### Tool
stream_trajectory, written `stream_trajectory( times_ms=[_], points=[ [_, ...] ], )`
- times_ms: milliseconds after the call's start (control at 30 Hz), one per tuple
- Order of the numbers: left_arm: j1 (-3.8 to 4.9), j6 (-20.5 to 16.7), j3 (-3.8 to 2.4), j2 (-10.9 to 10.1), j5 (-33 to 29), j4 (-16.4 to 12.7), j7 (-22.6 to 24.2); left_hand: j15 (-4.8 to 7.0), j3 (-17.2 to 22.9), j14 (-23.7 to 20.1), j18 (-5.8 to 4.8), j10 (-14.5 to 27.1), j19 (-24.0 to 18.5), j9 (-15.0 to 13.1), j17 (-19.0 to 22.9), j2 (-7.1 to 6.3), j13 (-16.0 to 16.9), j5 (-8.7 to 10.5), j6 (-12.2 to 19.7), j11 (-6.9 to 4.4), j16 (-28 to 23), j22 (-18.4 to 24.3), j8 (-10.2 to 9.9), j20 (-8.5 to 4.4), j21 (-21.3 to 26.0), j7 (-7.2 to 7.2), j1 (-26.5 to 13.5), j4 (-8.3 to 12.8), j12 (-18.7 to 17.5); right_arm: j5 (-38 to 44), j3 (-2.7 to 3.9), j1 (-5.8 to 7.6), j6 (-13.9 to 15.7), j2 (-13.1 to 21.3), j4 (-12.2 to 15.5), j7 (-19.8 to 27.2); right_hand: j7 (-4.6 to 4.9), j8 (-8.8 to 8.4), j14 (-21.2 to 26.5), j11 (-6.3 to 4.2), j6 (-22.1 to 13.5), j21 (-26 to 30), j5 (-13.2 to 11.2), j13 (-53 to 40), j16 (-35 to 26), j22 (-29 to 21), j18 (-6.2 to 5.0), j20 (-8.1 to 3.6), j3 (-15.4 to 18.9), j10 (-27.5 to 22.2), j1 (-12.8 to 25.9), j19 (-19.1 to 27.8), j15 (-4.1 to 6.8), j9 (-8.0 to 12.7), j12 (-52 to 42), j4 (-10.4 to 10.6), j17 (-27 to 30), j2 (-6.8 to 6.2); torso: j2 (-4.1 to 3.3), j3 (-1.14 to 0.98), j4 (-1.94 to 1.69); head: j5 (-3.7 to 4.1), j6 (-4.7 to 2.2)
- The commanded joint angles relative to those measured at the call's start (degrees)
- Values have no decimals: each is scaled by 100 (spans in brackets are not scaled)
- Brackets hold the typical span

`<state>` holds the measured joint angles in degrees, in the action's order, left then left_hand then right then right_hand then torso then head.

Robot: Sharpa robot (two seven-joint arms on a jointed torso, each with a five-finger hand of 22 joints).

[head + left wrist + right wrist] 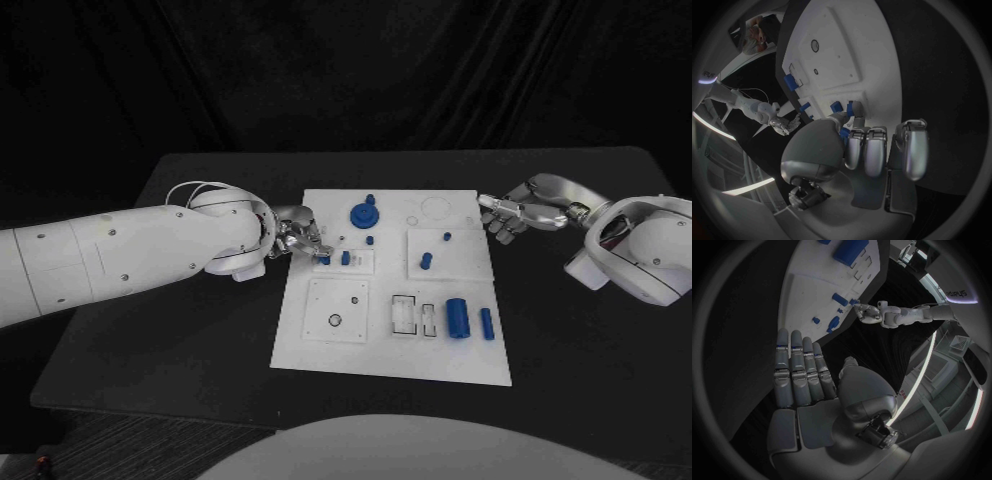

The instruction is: Assemble the parts on the task board

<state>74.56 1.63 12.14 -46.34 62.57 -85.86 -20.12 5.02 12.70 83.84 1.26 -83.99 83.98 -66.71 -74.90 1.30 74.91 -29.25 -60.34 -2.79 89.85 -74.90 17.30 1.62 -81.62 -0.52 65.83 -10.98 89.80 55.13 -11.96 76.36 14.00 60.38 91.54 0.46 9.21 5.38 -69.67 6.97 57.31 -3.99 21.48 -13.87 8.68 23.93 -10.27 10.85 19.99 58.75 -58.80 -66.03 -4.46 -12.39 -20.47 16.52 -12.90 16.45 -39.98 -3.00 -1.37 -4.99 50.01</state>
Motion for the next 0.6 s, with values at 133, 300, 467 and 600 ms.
stream_trajectory(
  times_ms=[133, 300, 467, 600],
  points=[
    [-14, 97, 6, 46, 35, 8, 84, 33, 53, 616, 87, -601, 49, -39, -1510, -61, 1509, 868, -90, -41, 15, -1227, 1, -39, -15, 8, -222, -106, 20, 0, 4, -17, -14, -1, -2, -88, 19, 13, 15, -15, -17, -8, 28, 7, 10, -7, -17, -14, -40, 24, 25, -47, -2, -8, -19, 11, -7, 10, 0, -1, 1, -1, -1],
    [-14, 95, 6, 60, 35, 15, 82, 23, -100, 616, 85, -601, 57, -56, -1510, -55, 1509, 1670, -141, -27, 15, -1229, 4, -31, -21, -9, -487, -297, 20, 0, 4, -19, -16, -2, -4, -86, 19, 13, 15, -15, -17, -8, 28, 7, 10, -7, -17, -14, -40, 24, 25, -47, -2, -8, -19, 11, -7, 10, 0, 0, 1, 0, -1],
    [-14, 105, 6, 59, 35, 22, 79, 16, -370, 616, 80, -601, 75, -70, -1510, -43, 1509, 2120, -185, -18, 15, -1237, 0, -23, -42, -16, -782, -525, 20, 0, 4, -20, -21, -4, -7, -85, 19, 13, 15, -15, -17, -8, 28, 7, 10, -7, -17, -14, -40, 24, 25, -47, -2, -8, -19, 11, -7, 10, -1, -1, 1, 1, -1],
    [-14, 103, 6, 56, 35, 27, 78, 22, -628, 616, 75, -601, 93, -109, -1510, 62, 1509, 2369, -239, -26, 15, -1244, 27, -26, -63, -6, -1101, -565, 20, 0, 4, -21, -27, -7, -11, -85, 19, 13, 15, -15, -17, -8, 28, 7, 10, -7, -17, -14, -40, 24, 25, -47, -2, -8, -19, 11, -7, 10, 0, -1, 1, -3, -1]
  ],
)
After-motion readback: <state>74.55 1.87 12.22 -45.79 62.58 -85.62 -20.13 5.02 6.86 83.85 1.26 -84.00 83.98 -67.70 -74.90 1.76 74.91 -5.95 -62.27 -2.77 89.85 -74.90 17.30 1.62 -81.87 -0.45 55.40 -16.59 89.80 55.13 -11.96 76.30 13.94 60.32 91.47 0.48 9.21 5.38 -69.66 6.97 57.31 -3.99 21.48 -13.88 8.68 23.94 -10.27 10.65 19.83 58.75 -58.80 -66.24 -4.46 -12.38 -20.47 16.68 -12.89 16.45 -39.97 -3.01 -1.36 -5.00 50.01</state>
